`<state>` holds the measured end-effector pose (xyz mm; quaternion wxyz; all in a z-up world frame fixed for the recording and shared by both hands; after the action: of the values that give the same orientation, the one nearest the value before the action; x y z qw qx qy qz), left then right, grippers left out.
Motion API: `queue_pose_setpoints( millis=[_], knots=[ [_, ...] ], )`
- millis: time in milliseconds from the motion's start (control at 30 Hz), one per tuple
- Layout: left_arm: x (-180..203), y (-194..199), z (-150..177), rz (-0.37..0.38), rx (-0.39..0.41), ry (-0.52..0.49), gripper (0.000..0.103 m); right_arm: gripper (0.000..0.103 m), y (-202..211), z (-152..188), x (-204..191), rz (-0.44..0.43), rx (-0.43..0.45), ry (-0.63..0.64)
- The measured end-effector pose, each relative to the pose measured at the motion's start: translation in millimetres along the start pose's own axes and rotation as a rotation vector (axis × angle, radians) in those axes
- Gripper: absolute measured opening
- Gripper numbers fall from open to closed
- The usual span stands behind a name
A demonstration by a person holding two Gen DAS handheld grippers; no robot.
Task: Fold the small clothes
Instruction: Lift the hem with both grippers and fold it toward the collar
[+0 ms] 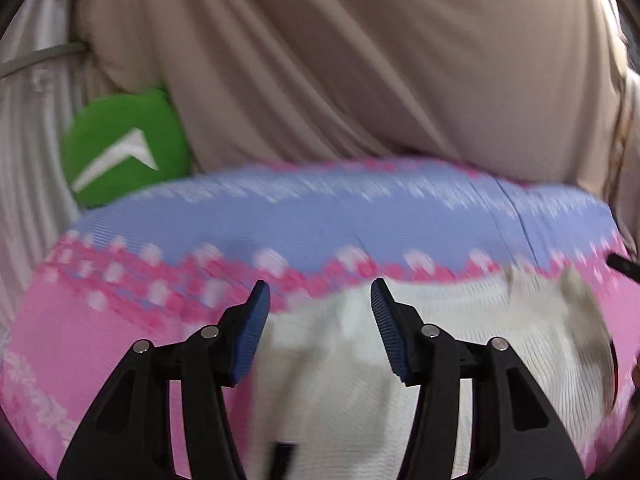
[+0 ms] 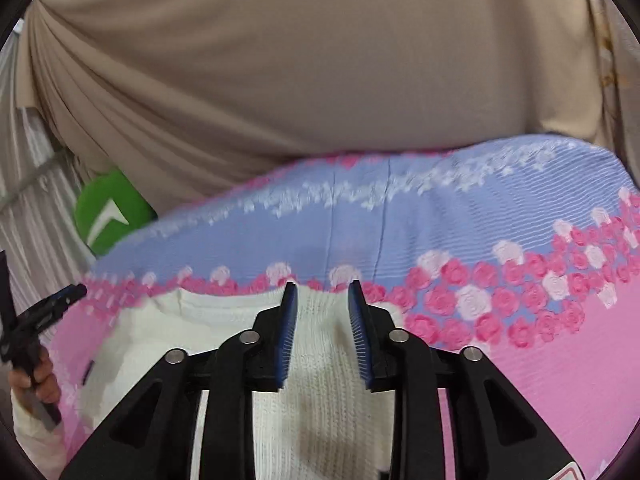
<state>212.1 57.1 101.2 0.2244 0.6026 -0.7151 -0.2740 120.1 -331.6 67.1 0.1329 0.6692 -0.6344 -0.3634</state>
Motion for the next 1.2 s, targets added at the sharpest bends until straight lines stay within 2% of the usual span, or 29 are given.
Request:
queue_pose_setpoints(
  millis=[67,100,133,233,300,367,467,500,533,567,600,667,733,800,833,867,900,967,1033,1100,1200],
  knots=[
    [-19,11,5,-0.023,0.007,-0.006,0.069,0.053,20,18,9,0.037,0.026,0.036],
    [-25,12,12,-0.025,0.002,-0.004,0.074,0.055,24,27,13,0.053,0.025,0.046],
    [-28,8,19,-0.013,-0.017,-0.004,0.074,0.055,24,38,20,0.073,0.003,0.045],
    [-24,-29,47,0.067,-0.155,0.008,0.074,0.055,9,51,23,0.07,-0.049,0.034],
    [-13,-57,57,0.083,-0.215,0.002,0.074,0.055,-6,53,18,0.081,-0.085,0.044],
    [1,-74,63,0.131,-0.264,-0.009,0.072,0.055,-25,51,9,0.078,-0.138,0.061],
    [14,-91,65,0.156,-0.318,-0.018,0.051,0.056,-49,47,4,0.136,-0.174,0.083],
    [16,-94,67,0.157,-0.335,-0.025,0.027,0.056,-57,47,5,0.154,-0.19,0.086],
    [17,-97,68,0.158,-0.349,-0.03,0.008,0.05,-65,48,5,0.164,-0.211,0.084],
    [18,-97,68,0.156,-0.352,-0.032,0.007,0.019,-69,50,5,0.168,-0.222,0.085],
    [17,-93,66,0.148,-0.332,-0.038,0.007,0.008,-71,51,2,0.162,-0.23,0.089],
    [12,-70,52,0.126,-0.238,-0.031,0.006,0.008,-56,43,-6,0.113,-0.17,0.079],
    [2,-29,30,0.162,-0.111,0.012,0.006,0.008,-19,27,-20,0.033,-0.052,0.077],
    [-7,-6,16,0.162,-0.051,0.03,0.006,0.007,13,12,-27,-0.032,0.045,0.071],
    [-11,-4,11,0.128,-0.036,0.028,0.006,0.007,21,7,-26,-0.034,0.079,0.066],
    [-14,-12,11,0.079,-0.046,0.016,0.006,0.007,16,2,-19,0.002,0.076,0.06],
    [-15,-25,14,0.042,-0.072,0.009,0.006,0.007,1,2,-11,0.033,0.038,0.051],
    [-17,-74,34,0.012,-0.197,0.011,0.007,0.007,-50,14,13,0.083,-0.105,0.012],
    [-18,-109,57,-0.022,-0.283,0.001,0.007,0.007,-91,34,29,0.142,-0.233,-0.003],
    [-11,-108,60,-0.078,-0.226,-0.056,0.008,0.007,-92,39,29,0.143,-0.223,-0.008],
    [-3,-78,52,-0.099,-0.17,-0.089,0.011,0.013,-48,33,9,0.17,-0.124,0.029]
  ],
)
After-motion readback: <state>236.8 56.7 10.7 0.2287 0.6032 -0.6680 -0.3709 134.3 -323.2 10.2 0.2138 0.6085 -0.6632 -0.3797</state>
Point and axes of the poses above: each gripper's, at about its wrist camera, not at the fingertips, and y roughly against the way its jaws point, x to its right, z to its underside, the point moved 7 cm from there along -y, roughly the way its jaws point, and after that the axes turned 7 degrees about -x, right-handed, at the moved point
